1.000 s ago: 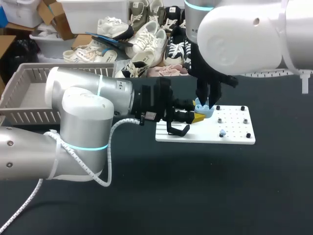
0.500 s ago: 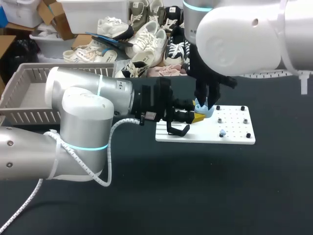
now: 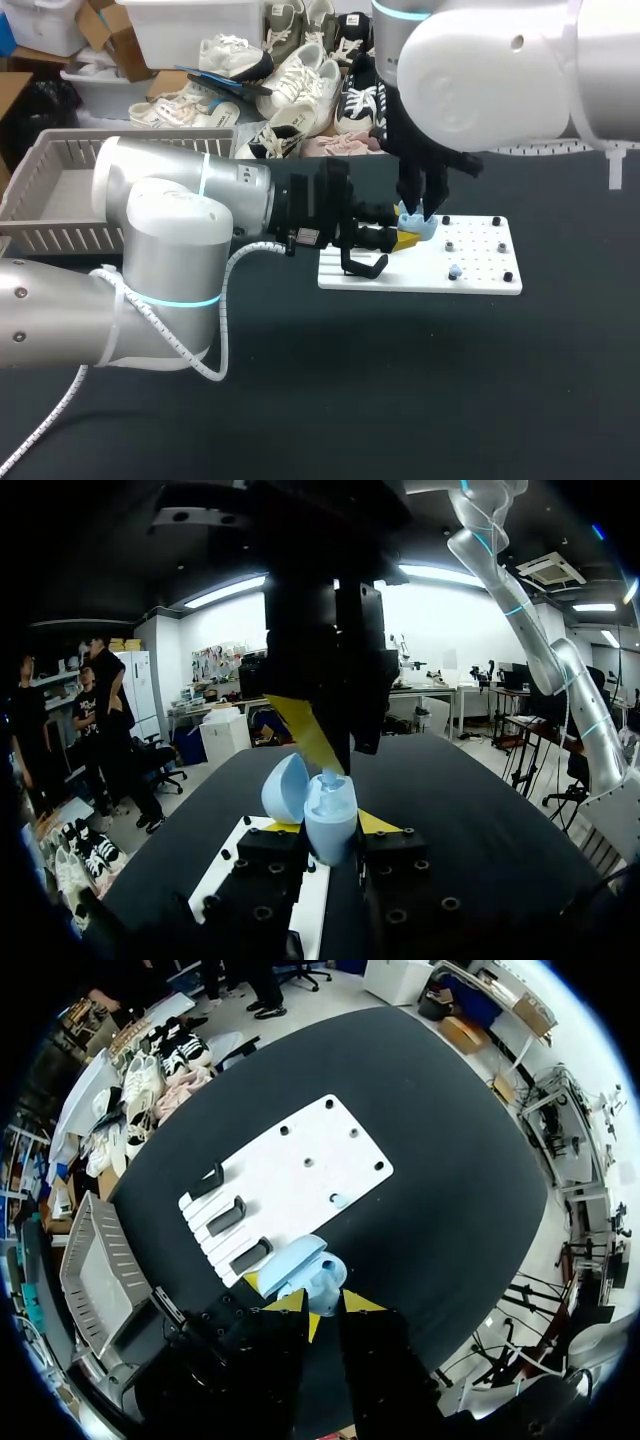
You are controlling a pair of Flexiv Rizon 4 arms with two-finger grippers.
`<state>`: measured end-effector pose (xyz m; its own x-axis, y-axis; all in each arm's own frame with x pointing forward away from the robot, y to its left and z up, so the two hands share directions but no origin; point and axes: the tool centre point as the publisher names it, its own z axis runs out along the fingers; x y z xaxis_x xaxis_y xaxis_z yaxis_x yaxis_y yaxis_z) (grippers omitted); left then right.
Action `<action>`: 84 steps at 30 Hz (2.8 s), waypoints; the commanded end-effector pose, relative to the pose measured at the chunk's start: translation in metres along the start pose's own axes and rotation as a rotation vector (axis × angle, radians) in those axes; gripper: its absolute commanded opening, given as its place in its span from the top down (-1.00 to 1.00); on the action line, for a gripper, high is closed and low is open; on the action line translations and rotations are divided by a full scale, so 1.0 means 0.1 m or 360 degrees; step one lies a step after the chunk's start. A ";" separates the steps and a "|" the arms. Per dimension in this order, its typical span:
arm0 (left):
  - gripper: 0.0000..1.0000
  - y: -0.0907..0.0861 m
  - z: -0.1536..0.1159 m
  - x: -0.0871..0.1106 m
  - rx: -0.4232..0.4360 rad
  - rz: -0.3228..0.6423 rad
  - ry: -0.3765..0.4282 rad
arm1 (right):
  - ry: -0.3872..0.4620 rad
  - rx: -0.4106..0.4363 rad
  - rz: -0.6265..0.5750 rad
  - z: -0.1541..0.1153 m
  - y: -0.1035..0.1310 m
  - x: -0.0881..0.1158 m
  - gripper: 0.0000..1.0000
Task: Pick up each earbud case from the left stands, insert the matching earbuds, close the lid, and place the case in the box.
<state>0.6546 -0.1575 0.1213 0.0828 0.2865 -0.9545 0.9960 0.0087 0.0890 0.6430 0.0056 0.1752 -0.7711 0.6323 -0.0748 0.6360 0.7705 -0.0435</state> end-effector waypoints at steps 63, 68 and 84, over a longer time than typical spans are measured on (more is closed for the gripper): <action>1.00 -0.01 0.00 0.01 -0.0008 0.0002 -0.0005 | 0.0045 0.0001 -0.0002 0.09 -0.01 -0.04 1.00; 1.00 -0.01 0.00 0.01 -0.0008 0.0002 -0.0005 | 0.0056 -0.0001 -0.0002 0.11 -0.02 -0.04 1.00; 1.00 -0.01 0.00 0.01 -0.0008 0.0002 -0.0005 | 0.0054 -0.0033 -0.0009 0.05 -0.09 0.01 0.35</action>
<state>0.6546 -0.1575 0.1214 0.0827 0.2864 -0.9545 0.9960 0.0087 0.0889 0.6439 0.0021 0.1681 -0.7762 0.6295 -0.0361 0.6305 0.7753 -0.0376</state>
